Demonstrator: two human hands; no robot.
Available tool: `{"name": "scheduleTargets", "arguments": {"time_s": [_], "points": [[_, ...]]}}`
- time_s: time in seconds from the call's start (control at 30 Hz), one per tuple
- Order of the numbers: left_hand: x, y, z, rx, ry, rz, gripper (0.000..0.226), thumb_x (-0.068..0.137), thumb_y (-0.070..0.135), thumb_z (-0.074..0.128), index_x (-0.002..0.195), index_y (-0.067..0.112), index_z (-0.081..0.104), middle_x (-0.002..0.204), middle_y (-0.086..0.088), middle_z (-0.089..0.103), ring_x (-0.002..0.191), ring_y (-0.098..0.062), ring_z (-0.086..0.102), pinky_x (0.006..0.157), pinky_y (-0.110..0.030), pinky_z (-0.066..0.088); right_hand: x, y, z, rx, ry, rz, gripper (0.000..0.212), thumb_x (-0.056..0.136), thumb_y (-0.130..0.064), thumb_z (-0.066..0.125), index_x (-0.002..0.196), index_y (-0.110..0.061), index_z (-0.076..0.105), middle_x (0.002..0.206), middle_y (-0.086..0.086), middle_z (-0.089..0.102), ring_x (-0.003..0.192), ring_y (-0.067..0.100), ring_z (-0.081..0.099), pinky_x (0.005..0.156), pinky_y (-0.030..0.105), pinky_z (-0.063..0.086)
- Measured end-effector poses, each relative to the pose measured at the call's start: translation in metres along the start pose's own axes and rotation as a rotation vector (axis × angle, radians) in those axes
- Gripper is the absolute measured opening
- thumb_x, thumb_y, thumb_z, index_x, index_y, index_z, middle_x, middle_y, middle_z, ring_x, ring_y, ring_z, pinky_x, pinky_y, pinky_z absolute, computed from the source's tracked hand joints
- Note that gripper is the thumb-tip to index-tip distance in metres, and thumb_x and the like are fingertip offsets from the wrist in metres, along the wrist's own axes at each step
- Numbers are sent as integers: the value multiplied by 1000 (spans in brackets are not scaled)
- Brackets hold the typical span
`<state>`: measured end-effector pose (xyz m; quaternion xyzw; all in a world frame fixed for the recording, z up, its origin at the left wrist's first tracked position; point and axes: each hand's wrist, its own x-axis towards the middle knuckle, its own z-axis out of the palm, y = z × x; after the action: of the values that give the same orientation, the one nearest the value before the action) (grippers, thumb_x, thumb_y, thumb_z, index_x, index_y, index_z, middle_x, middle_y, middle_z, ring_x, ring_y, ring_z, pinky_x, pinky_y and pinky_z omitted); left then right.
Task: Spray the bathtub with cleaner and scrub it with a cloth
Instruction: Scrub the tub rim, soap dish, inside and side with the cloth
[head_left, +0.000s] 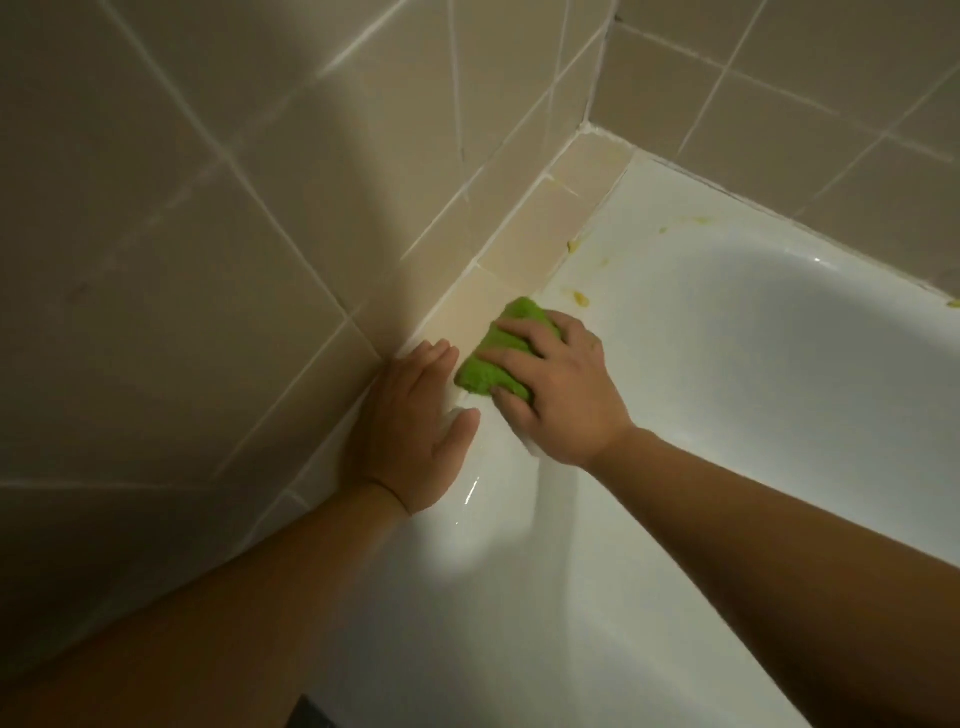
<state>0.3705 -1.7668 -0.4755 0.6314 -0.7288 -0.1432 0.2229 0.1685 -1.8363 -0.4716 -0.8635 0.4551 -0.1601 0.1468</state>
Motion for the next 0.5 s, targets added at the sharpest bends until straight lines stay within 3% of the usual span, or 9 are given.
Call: {"name": "scheduleTargets", "arguments": {"time_s": [0.07, 0.23, 0.33, 0.4, 0.5], "points": [[4, -2, 1, -40, 11, 34, 66, 102, 51, 39, 145, 4, 53, 149, -13, 52, 141, -30, 45, 116, -51, 38, 7, 21, -8, -10, -48, -40, 41, 93, -49, 56, 132, -39, 64, 145, -7, 52, 134, 36, 41, 104, 52, 37], [8, -9, -2, -222, 37, -45, 75, 105, 61, 28, 146, 3, 51, 149, -10, 53, 139, -25, 48, 118, -39, 35, 38, 18, -15, 21, 19, 223, 36, 92, -41, 62, 127, -40, 65, 143, -9, 51, 132, 36, 37, 104, 53, 35], [-19, -13, -16, -274, 62, -64, 73, 106, 59, 27, 145, 2, 51, 145, -3, 51, 135, -14, 47, 117, -22, 31, 8, -9, -2, 39, 5, 100, 35, 91, -43, 62, 127, -41, 65, 142, -11, 52, 132, 33, 38, 102, 50, 36], [-49, -21, -27, -256, 60, -65, 71, 107, 54, 27, 145, 0, 51, 147, -4, 51, 137, -16, 47, 118, -24, 31, -16, -29, 6, 91, -28, 18, 35, 92, -41, 62, 127, -39, 66, 141, -12, 53, 132, 33, 40, 102, 52, 36], [-75, -27, -34, -261, 84, -112, 64, 106, 46, 29, 144, 0, 53, 147, -6, 54, 136, -22, 51, 116, -30, 35, -34, -56, 8, 266, -8, 131, 35, 95, -38, 56, 129, -35, 66, 138, -16, 56, 129, 29, 42, 103, 52, 36]]}}
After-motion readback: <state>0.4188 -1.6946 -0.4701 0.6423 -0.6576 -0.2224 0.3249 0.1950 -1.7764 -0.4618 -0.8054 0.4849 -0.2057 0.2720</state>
